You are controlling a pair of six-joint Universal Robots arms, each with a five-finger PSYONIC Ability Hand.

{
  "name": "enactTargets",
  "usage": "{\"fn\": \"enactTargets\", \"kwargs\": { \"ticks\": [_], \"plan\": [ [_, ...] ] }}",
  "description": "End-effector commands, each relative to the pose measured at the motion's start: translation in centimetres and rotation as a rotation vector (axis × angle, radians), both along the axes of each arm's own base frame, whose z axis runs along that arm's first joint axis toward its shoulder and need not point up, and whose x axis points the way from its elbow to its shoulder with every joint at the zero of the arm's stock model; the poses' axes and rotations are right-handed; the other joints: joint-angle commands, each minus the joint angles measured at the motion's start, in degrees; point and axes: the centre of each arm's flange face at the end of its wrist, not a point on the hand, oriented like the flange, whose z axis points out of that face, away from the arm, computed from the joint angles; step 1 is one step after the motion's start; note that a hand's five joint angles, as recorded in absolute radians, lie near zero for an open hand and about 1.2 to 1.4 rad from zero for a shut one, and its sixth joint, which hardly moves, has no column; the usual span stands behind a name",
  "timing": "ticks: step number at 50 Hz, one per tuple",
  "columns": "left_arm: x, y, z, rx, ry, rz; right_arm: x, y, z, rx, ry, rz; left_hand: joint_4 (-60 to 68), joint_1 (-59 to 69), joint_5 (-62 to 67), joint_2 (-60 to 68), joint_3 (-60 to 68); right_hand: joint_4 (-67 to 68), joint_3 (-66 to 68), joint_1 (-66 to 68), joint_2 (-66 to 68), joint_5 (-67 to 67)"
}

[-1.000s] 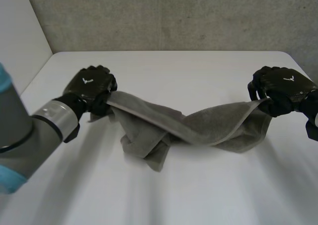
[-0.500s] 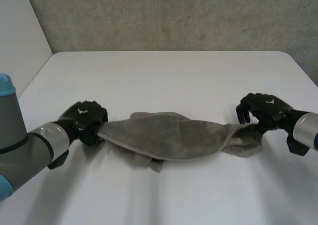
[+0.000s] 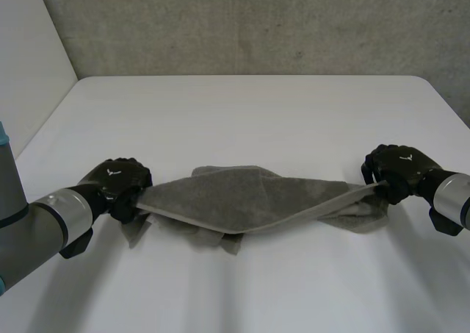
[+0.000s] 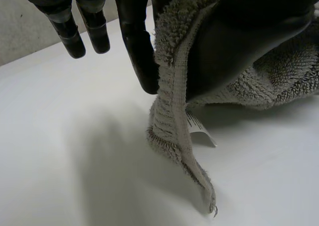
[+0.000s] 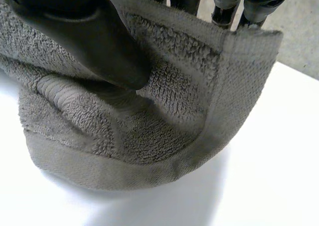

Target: Fold the towel.

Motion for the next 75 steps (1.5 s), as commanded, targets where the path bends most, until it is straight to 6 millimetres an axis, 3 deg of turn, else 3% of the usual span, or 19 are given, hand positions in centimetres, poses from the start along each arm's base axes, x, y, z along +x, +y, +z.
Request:
{"fn": "enactTargets", "kwargs": {
  "ticks": [1, 8, 13, 16, 18, 19, 21, 24, 26, 30, 32, 34, 35, 42, 50, 56, 62, 67, 75],
  "plan": [
    [0.3, -0.2, -0.1, -0.003, -0.015, 0.004, 0.1, 0.5, 2.7, -0.103, 0.054, 0.029, -3.36, 5.30, 4.03, 3.52, -2.98, -4.37, -2.50, 3.46, 4.08, 3.24],
    [0.0, -3.6, 1.4, -0.108, -0.028, 0.002, 1.9, -0.3, 5.6, -0.188, 0.074, 0.099, -3.36, 5.30, 4.03, 3.52, -2.98, -4.37, -2.50, 3.46, 4.08, 3.24],
    [-1.6, -8.3, 3.2, -0.227, -0.023, -0.004, 4.7, -4.9, 10.5, -0.385, 0.072, 0.134, -3.36, 5.30, 4.03, 3.52, -2.98, -4.37, -2.50, 3.46, 4.08, 3.24],
    [-2.1, -11.7, 6.7, -0.375, -0.004, 0.029, 5.0, -6.5, 12.9, -0.479, 0.061, 0.110, -3.36, 5.30, 4.03, 3.52, -2.98, -4.37, -2.50, 3.46, 4.08, 3.24],
    [-3.4, -13.4, 12.5, -0.577, 0.039, 0.053, 5.1, -8.8, 19.5, -0.685, -0.013, 0.026, -3.36, 5.30, 4.03, 3.52, -2.98, -4.37, -2.50, 3.46, 4.08, 3.24],
    [-3.4, -13.4, 12.5, -0.578, 0.040, 0.053, 5.1, -8.8, 19.5, -0.687, -0.014, 0.026, -3.36, 5.30, 4.03, 3.52, -2.98, -4.37, -2.50, 3.46, 4.08, 3.24],
    [-4.8, -12.8, 18.3, -0.768, 0.108, 0.051, 4.8, -8.7, 26.3, -0.889, -0.161, -0.035, -3.36, 5.30, 4.03, 3.52, -2.98, -4.37, -2.50, 3.46, 4.08, 3.24],
    [-5.0, -11.8, 21.0, -0.857, 0.148, 0.050, 4.8, -8.1, 28.2, -0.935, -0.245, -0.029, -3.36, 5.30, 4.03, 3.52, -2.98, -4.37, -2.50, 3.46, 4.08, 3.24],
    [-4.6, -9.2, 25.2, -0.998, 0.226, 0.052, 4.7, -6.1, 30.5, -0.967, -0.375, 0.021, -3.36, 5.30, 4.03, 3.52, -2.98, -4.37, -2.50, 3.46, 4.08, 3.24],
    [-4.0, -8.3, 24.6, -1.016, 0.240, 0.048, 5.0, -5.7, 28.0, -0.877, -0.383, 0.069, -3.36, 5.30, 4.03, 3.52, -2.98, -4.37, -2.50, 3.46, 4.08, 3.24],
    [-3.9, -8.5, 23.1, -0.995, 0.229, 0.038, 5.0, -5.5, 24.6, -0.764, -0.358, 0.097, -3.36, 5.30, 4.03, 3.52, -2.98, -4.37, -2.50, 3.46, 4.08, 3.24],
    [-3.9, -8.8, 19.4, -0.919, 0.199, 0.007, 5.0, -5.0, 23.5, -0.728, -0.351, 0.111, -3.36, 5.30, 4.03, 3.52, -2.98, -4.37, -2.50, 3.46, 4.08, 3.24],
    [-3.9, -8.8, 19.4, -0.918, 0.199, 0.007, 5.0, -5.0, 23.5, -0.727, -0.351, 0.111, -3.36, 5.30, 4.03, 3.52, -2.98, -4.37, -2.50, 3.46, 4.08, 3.24],
    [-0.9, -8.5, 9.5, -0.667, 0.047, 0.031, 3.5, -3.9, 16.8, -0.549, -0.312, 0.150, -3.36, 5.30, 4.03, 3.52, -2.98, -4.37, -2.50, 3.46, 4.08, 3.24],
    [-0.3, -4.7, 2.5, -0.487, -0.038, -0.075, 2.2, -1.3, 7.9, -0.335, -0.222, 0.144, -3.36, 5.30, 4.03, 3.52, -2.98, -4.37, -2.50, 3.46, 4.08, 3.24],
    [0.1, -2.6, -0.3, -0.379, -0.060, -0.090, 1.7, 1.3, 3.3, -0.255, -0.089, 0.163, -3.36, 5.30, 4.03, 3.52, -2.98, -4.37, -2.50, 3.46, 4.08, 3.24],
    [0.9, -1.2, -0.1, -0.352, -0.067, -0.074, 1.3, 3.6, 2.6, -0.164, -0.040, 0.179, -3.36, 5.30, 4.03, 3.52, -2.98, -4.37, -2.50, 3.46, 4.08, 3.24],
    [2.3, 0.4, 2.2, -0.365, -0.065, -0.039, -0.2, 6.2, 7.2, -0.123, -0.068, 0.175, -3.36, 5.30, 4.03, 3.52, -2.98, -4.37, -2.50, 3.46, 4.08, 3.24],
    [3.1, 2.4, 5.9, -0.386, -0.040, -0.058, -2.5, 5.4, 11.4, -0.210, -0.052, 0.109, -3.36, 5.30, 4.03, 3.52, -2.98, -4.37, -2.50, 3.46, 4.08, 3.24]
  ]
}}
